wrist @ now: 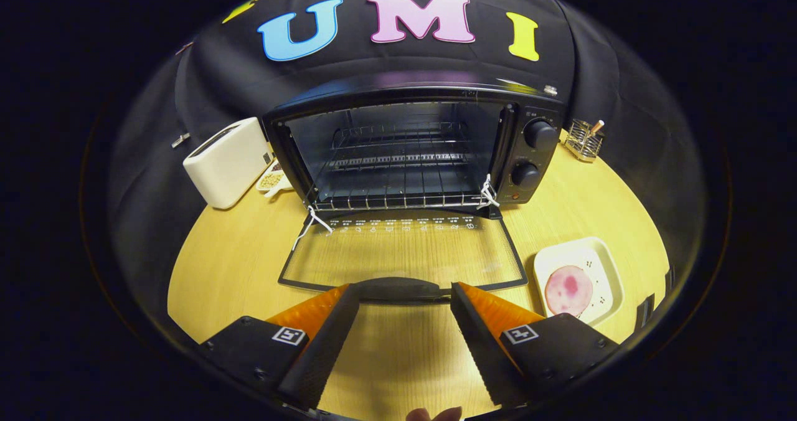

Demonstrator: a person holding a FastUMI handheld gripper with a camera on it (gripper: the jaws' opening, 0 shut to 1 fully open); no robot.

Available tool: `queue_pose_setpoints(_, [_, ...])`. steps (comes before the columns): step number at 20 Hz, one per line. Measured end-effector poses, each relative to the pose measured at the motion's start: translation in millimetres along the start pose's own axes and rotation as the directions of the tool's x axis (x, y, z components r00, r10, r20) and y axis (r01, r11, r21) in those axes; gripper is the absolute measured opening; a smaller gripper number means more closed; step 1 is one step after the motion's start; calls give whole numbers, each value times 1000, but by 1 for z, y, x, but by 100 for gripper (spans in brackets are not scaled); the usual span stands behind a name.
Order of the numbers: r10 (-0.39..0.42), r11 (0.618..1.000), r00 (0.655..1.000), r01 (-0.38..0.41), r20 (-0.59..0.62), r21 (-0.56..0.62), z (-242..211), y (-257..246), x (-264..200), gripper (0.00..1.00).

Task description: Open the toaster oven, put the food inside, and close the toaster oven door.

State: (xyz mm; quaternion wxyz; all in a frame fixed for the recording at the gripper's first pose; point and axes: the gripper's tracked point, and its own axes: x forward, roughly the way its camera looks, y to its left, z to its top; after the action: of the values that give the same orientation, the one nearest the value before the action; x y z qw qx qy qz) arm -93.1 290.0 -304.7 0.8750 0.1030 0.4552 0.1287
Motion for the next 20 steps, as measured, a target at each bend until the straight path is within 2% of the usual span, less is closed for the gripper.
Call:
queue_pose_setpoints(6, [142, 990, 989, -142, -36, -3, 17, -23, -39, 100])
queue_pose_setpoints(9, [174, 984, 981, -176, -89, -13, 17, -55, -59, 100])
queue_pose_setpoints(14, [133, 988, 967, -147, -217, -53, 5, -144, -76, 99])
queue_pose_setpoints(20, [114, 992, 920, -127, -375, -10, -7, -241, -64, 99])
